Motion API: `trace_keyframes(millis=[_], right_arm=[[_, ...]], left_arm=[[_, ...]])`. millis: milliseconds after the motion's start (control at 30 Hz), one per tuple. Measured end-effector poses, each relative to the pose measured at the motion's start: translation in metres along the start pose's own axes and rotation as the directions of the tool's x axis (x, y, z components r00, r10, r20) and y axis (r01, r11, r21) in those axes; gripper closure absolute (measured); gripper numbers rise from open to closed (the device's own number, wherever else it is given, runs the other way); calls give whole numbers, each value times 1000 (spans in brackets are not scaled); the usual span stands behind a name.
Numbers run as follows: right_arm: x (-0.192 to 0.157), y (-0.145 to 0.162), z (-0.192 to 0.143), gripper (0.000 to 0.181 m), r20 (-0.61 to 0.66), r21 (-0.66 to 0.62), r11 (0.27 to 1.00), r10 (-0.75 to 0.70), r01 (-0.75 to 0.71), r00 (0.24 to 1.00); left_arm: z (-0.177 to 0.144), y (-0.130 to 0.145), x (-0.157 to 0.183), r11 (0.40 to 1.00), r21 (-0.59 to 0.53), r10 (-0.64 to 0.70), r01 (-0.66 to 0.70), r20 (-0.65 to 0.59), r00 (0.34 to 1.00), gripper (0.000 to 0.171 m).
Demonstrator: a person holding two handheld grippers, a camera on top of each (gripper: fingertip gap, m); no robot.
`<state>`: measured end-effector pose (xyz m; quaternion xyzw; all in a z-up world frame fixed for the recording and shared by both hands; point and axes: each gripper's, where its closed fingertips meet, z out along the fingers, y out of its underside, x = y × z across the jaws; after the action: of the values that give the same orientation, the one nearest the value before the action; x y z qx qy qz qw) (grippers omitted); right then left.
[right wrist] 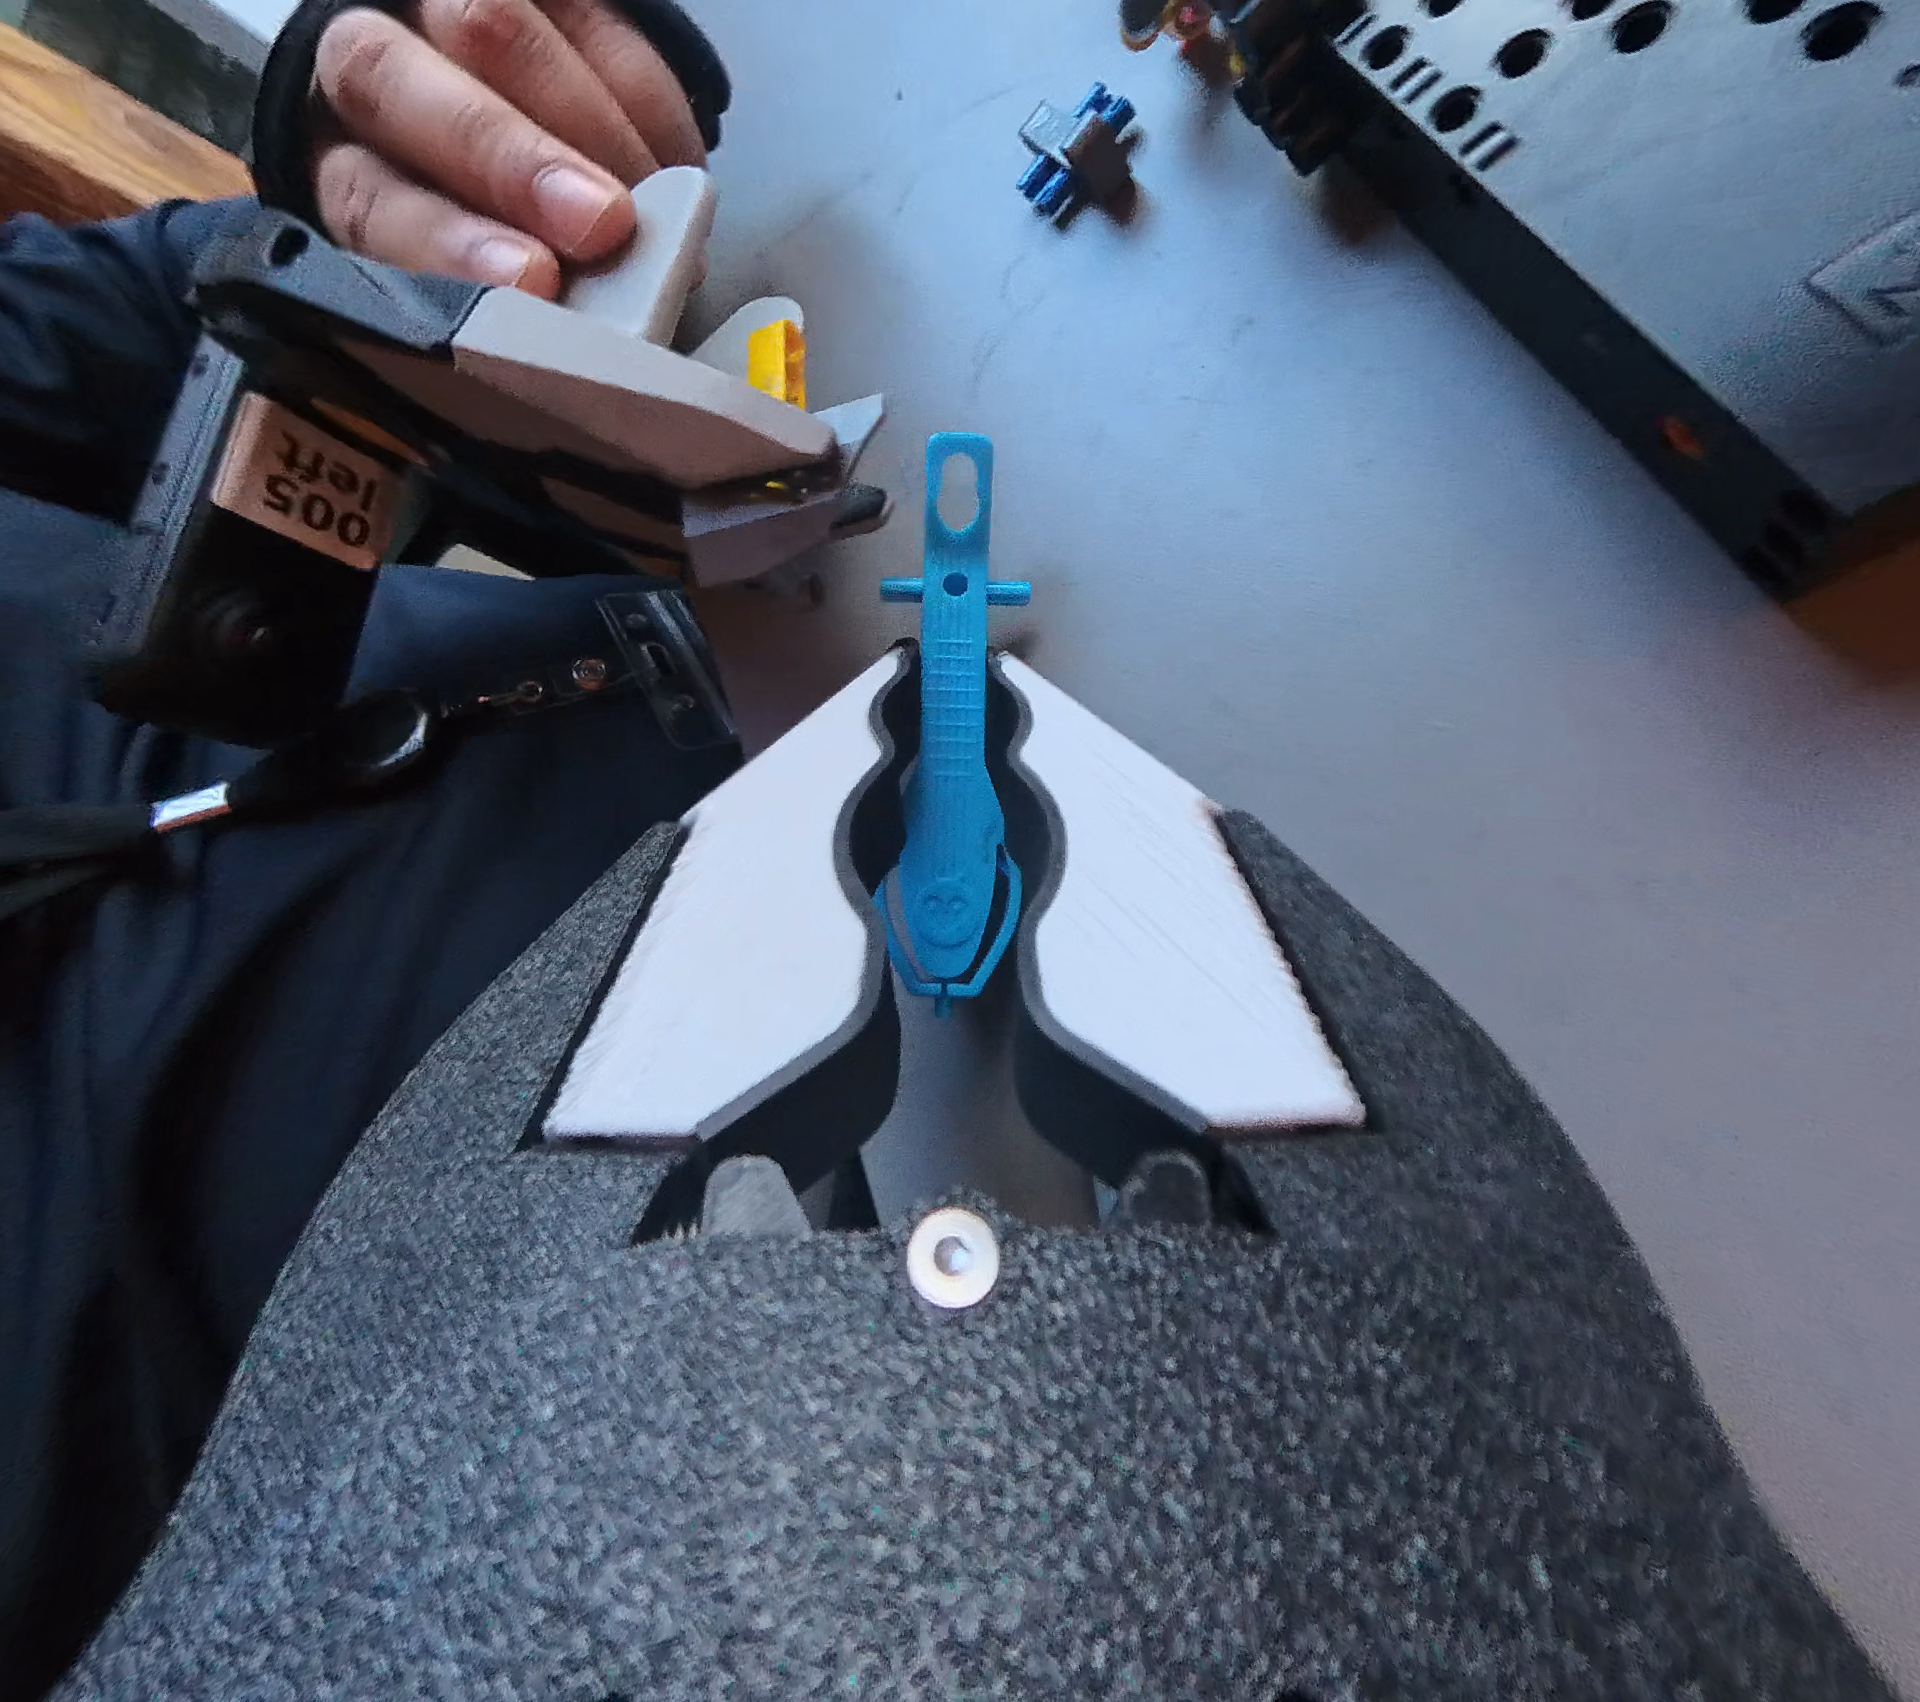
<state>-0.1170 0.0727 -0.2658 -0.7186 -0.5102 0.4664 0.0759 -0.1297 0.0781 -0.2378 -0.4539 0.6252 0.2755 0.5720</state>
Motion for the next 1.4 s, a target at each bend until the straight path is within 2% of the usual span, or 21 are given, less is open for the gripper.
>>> trace_keyframes(millis=[100, 200, 267, 300, 333, 400, 433, 500, 567, 633, 667, 700, 733, 767, 867, 1000, 1067, 1133, 1233, 1400], right_arm=[[-3, 1, -1, 174, 6, 9, 1000, 3, -3, 1000], [8, -4, -5, 174, -98, 52, 997, -44, 49, 994], [14, -15, -15, 174, -175, 130, 986, -79, 103, 981], [10, -25, -21, 173, -182, 201, 971, -97, 134, 978], [4, -34, -29, 174, -185, 276, 946, -118, 167, 976], [-2, -49, -45, 174, -264, 376, 891, -160, 255, 951], [-6, -57, -55, 174, -333, 417, 847, -195, 329, 923], [-17, -70, -69, 174, -454, 466, 755, -244, 462, 857], [-28, -82, -77, 174, -550, 482, 674, -264, 559, 792], [-33, -91, -80, 174, -630, 467, 625, -261, 625, 732], [-33, -93, -79, 174, -650, 463, 618, -251, 636, 717], [-33, -94, -77, 174, -659, 467, 613, -240, 638, 713], [-33, -95, -75, 174, -657, 476, 614, -228, 630, 719], [-33, -94, -71, 174, -645, 488, 624, -213, 610, 734], [-31, -89, -58, 174, -537, 557, 687, -131, 466, 834], [-22, -84, -52, 174, -441, 617, 718, -25, 323, 897], [-20, -83, -51, 174, -392, 653, 711, 25, 259, 920], [-16, -83, -50, 174, -395, 670, 700, 54, 247, 917], [-10, -84, -51, 174, -426, 668, 698, 76, 257, 901], [-11, -83, -52, 174, -417, 671, 703, 92, 238, 904]], left_arm=[[1, 4, -5, 1000, -21, 6, -6, 28, 1000, 158], [6, 12, 10, 994, -75, -90, 85, -68, 994, 158], [9, 20, 14, 961, -141, -253, 236, -122, 960, 156], [11, 25, 9, 923, -171, -365, 344, -111, 925, 157], [11, 27, 2, 861, -185, -497, 474, -103, 862, 156], [12, 26, -17, 667, -172, -744, 725, -108, 659, 157], [12, 20, -28, 539, -145, -841, 830, -137, 523, 157], [9, 6, -54, 283, -70, -940, 957, -220, 262, 157], [7, -7, -71, 29, -61, -946, 998, -324, 8, 156], [3, -16, -84, -233, -94, -862, 968, -441, -251, 157], [2, -17, -90, -342, -107, -805, 934, -480, -349, 157], [1, -17, -92, -415, -125, -757, 901, -501, -419, 156], [1, -15, -91, -454, -130, -733, 881, -508, -453, 157], [2, -12, -90, -462, -111, -734, 880, -509, -449, 157], [6, -5, -86, -427, -22, -786, 904, -485, -383, 156], [13, 0, -75, -447, -41, -786, 894, -458, -414, 157], [16, 8, -71, -431, -15, -822, 902, -405, -400, 157], [20, 16, -68, -387, 10, -872, 922, -328, -363, 157], [23, 16, -67, -333, 22, -908, 943, -276, -315, 157], [24, 19, -68, -203, 51, -963, 978, -192, -190, 157]])
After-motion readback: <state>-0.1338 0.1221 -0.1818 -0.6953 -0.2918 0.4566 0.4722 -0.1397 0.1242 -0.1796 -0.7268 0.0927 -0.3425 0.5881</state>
